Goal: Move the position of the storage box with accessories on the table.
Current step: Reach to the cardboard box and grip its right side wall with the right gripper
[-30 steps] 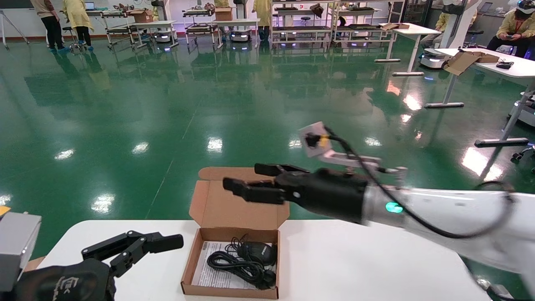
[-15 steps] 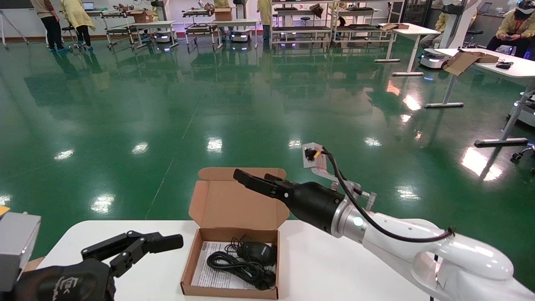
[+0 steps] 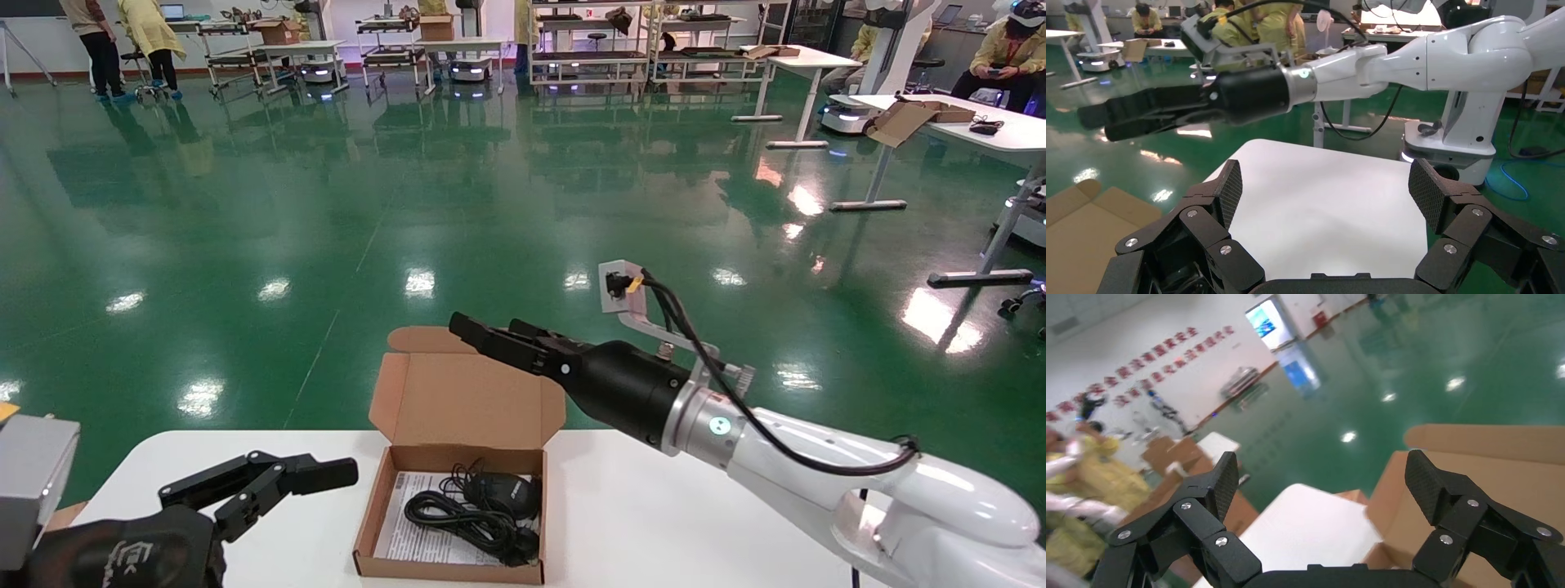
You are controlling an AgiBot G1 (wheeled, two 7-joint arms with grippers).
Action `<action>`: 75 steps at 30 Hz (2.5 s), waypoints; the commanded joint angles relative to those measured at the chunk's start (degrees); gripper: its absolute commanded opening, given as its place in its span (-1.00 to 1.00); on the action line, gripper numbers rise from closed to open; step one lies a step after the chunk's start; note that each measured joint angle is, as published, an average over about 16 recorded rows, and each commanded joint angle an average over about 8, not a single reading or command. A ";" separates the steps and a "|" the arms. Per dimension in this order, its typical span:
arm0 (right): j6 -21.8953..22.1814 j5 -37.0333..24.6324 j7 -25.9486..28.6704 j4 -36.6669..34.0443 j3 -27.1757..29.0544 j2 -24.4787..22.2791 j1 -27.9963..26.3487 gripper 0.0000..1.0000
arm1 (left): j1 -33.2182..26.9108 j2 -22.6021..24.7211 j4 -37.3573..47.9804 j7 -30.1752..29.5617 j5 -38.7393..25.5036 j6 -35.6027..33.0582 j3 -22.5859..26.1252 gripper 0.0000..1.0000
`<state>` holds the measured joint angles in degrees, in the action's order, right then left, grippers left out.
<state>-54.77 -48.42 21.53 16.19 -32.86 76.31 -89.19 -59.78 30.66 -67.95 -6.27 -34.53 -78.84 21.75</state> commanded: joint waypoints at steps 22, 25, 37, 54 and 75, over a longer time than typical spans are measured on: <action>10.72 -19.69 44.22 4.55 -25.44 2.32 -10.12 1.00 | 0.00 0.00 0.00 0.00 0.00 0.00 0.00 1.00; 12.14 -21.65 48.81 6.22 -29.49 2.31 -9.70 1.00 | 0.00 0.00 0.00 0.00 0.00 0.00 0.00 1.00; 15.58 -26.25 58.71 8.62 -40.65 2.12 -7.50 1.00 | 0.00 0.00 0.00 0.00 0.00 0.00 0.00 1.00; 19.21 -26.19 64.34 11.12 -46.96 2.08 -5.03 1.00 | 0.00 0.00 0.00 0.00 0.00 0.00 0.00 1.00; 21.09 -23.53 64.57 11.02 -49.54 1.96 -3.66 -1.00 | 0.00 0.00 0.00 0.00 0.00 0.00 0.00 1.00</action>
<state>-33.73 -71.97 86.16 27.22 -82.40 78.27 -92.87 -59.78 30.66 -67.95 -6.26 -34.53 -78.84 21.75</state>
